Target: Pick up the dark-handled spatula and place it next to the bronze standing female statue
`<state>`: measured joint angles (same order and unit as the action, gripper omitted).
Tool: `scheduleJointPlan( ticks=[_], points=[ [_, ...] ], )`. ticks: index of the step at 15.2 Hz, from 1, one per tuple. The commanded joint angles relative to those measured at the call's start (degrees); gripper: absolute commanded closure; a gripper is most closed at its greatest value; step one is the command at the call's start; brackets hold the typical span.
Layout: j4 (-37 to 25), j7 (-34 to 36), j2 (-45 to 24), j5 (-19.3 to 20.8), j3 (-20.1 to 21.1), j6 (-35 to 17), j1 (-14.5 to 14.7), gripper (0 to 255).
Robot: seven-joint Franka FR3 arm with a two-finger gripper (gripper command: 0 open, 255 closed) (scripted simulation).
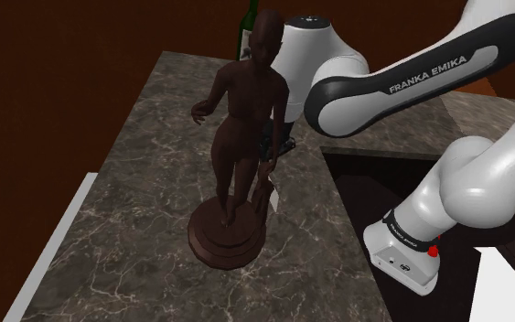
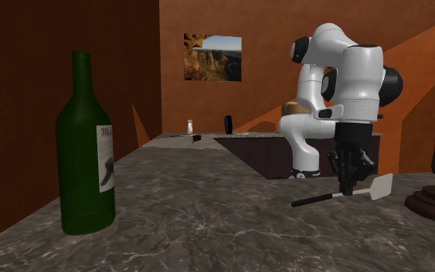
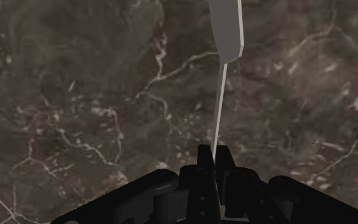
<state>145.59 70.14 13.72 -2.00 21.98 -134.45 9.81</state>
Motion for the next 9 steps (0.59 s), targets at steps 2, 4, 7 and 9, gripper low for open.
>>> scheduleJointPlan(
  ticks=[2,4,7,9],
  points=[
    [0.3,0.0,-0.3,0.1,0.0,-0.1,0.0,255],
    [0.3,0.0,-0.3,0.1,0.0,-0.1,0.0,255],
    [0.2,0.1,-0.4,0.1,0.0,-0.2,-0.1,0],
    [0.2,0.1,-0.4,0.1,0.0,-0.2,-0.1,0]
  ],
)
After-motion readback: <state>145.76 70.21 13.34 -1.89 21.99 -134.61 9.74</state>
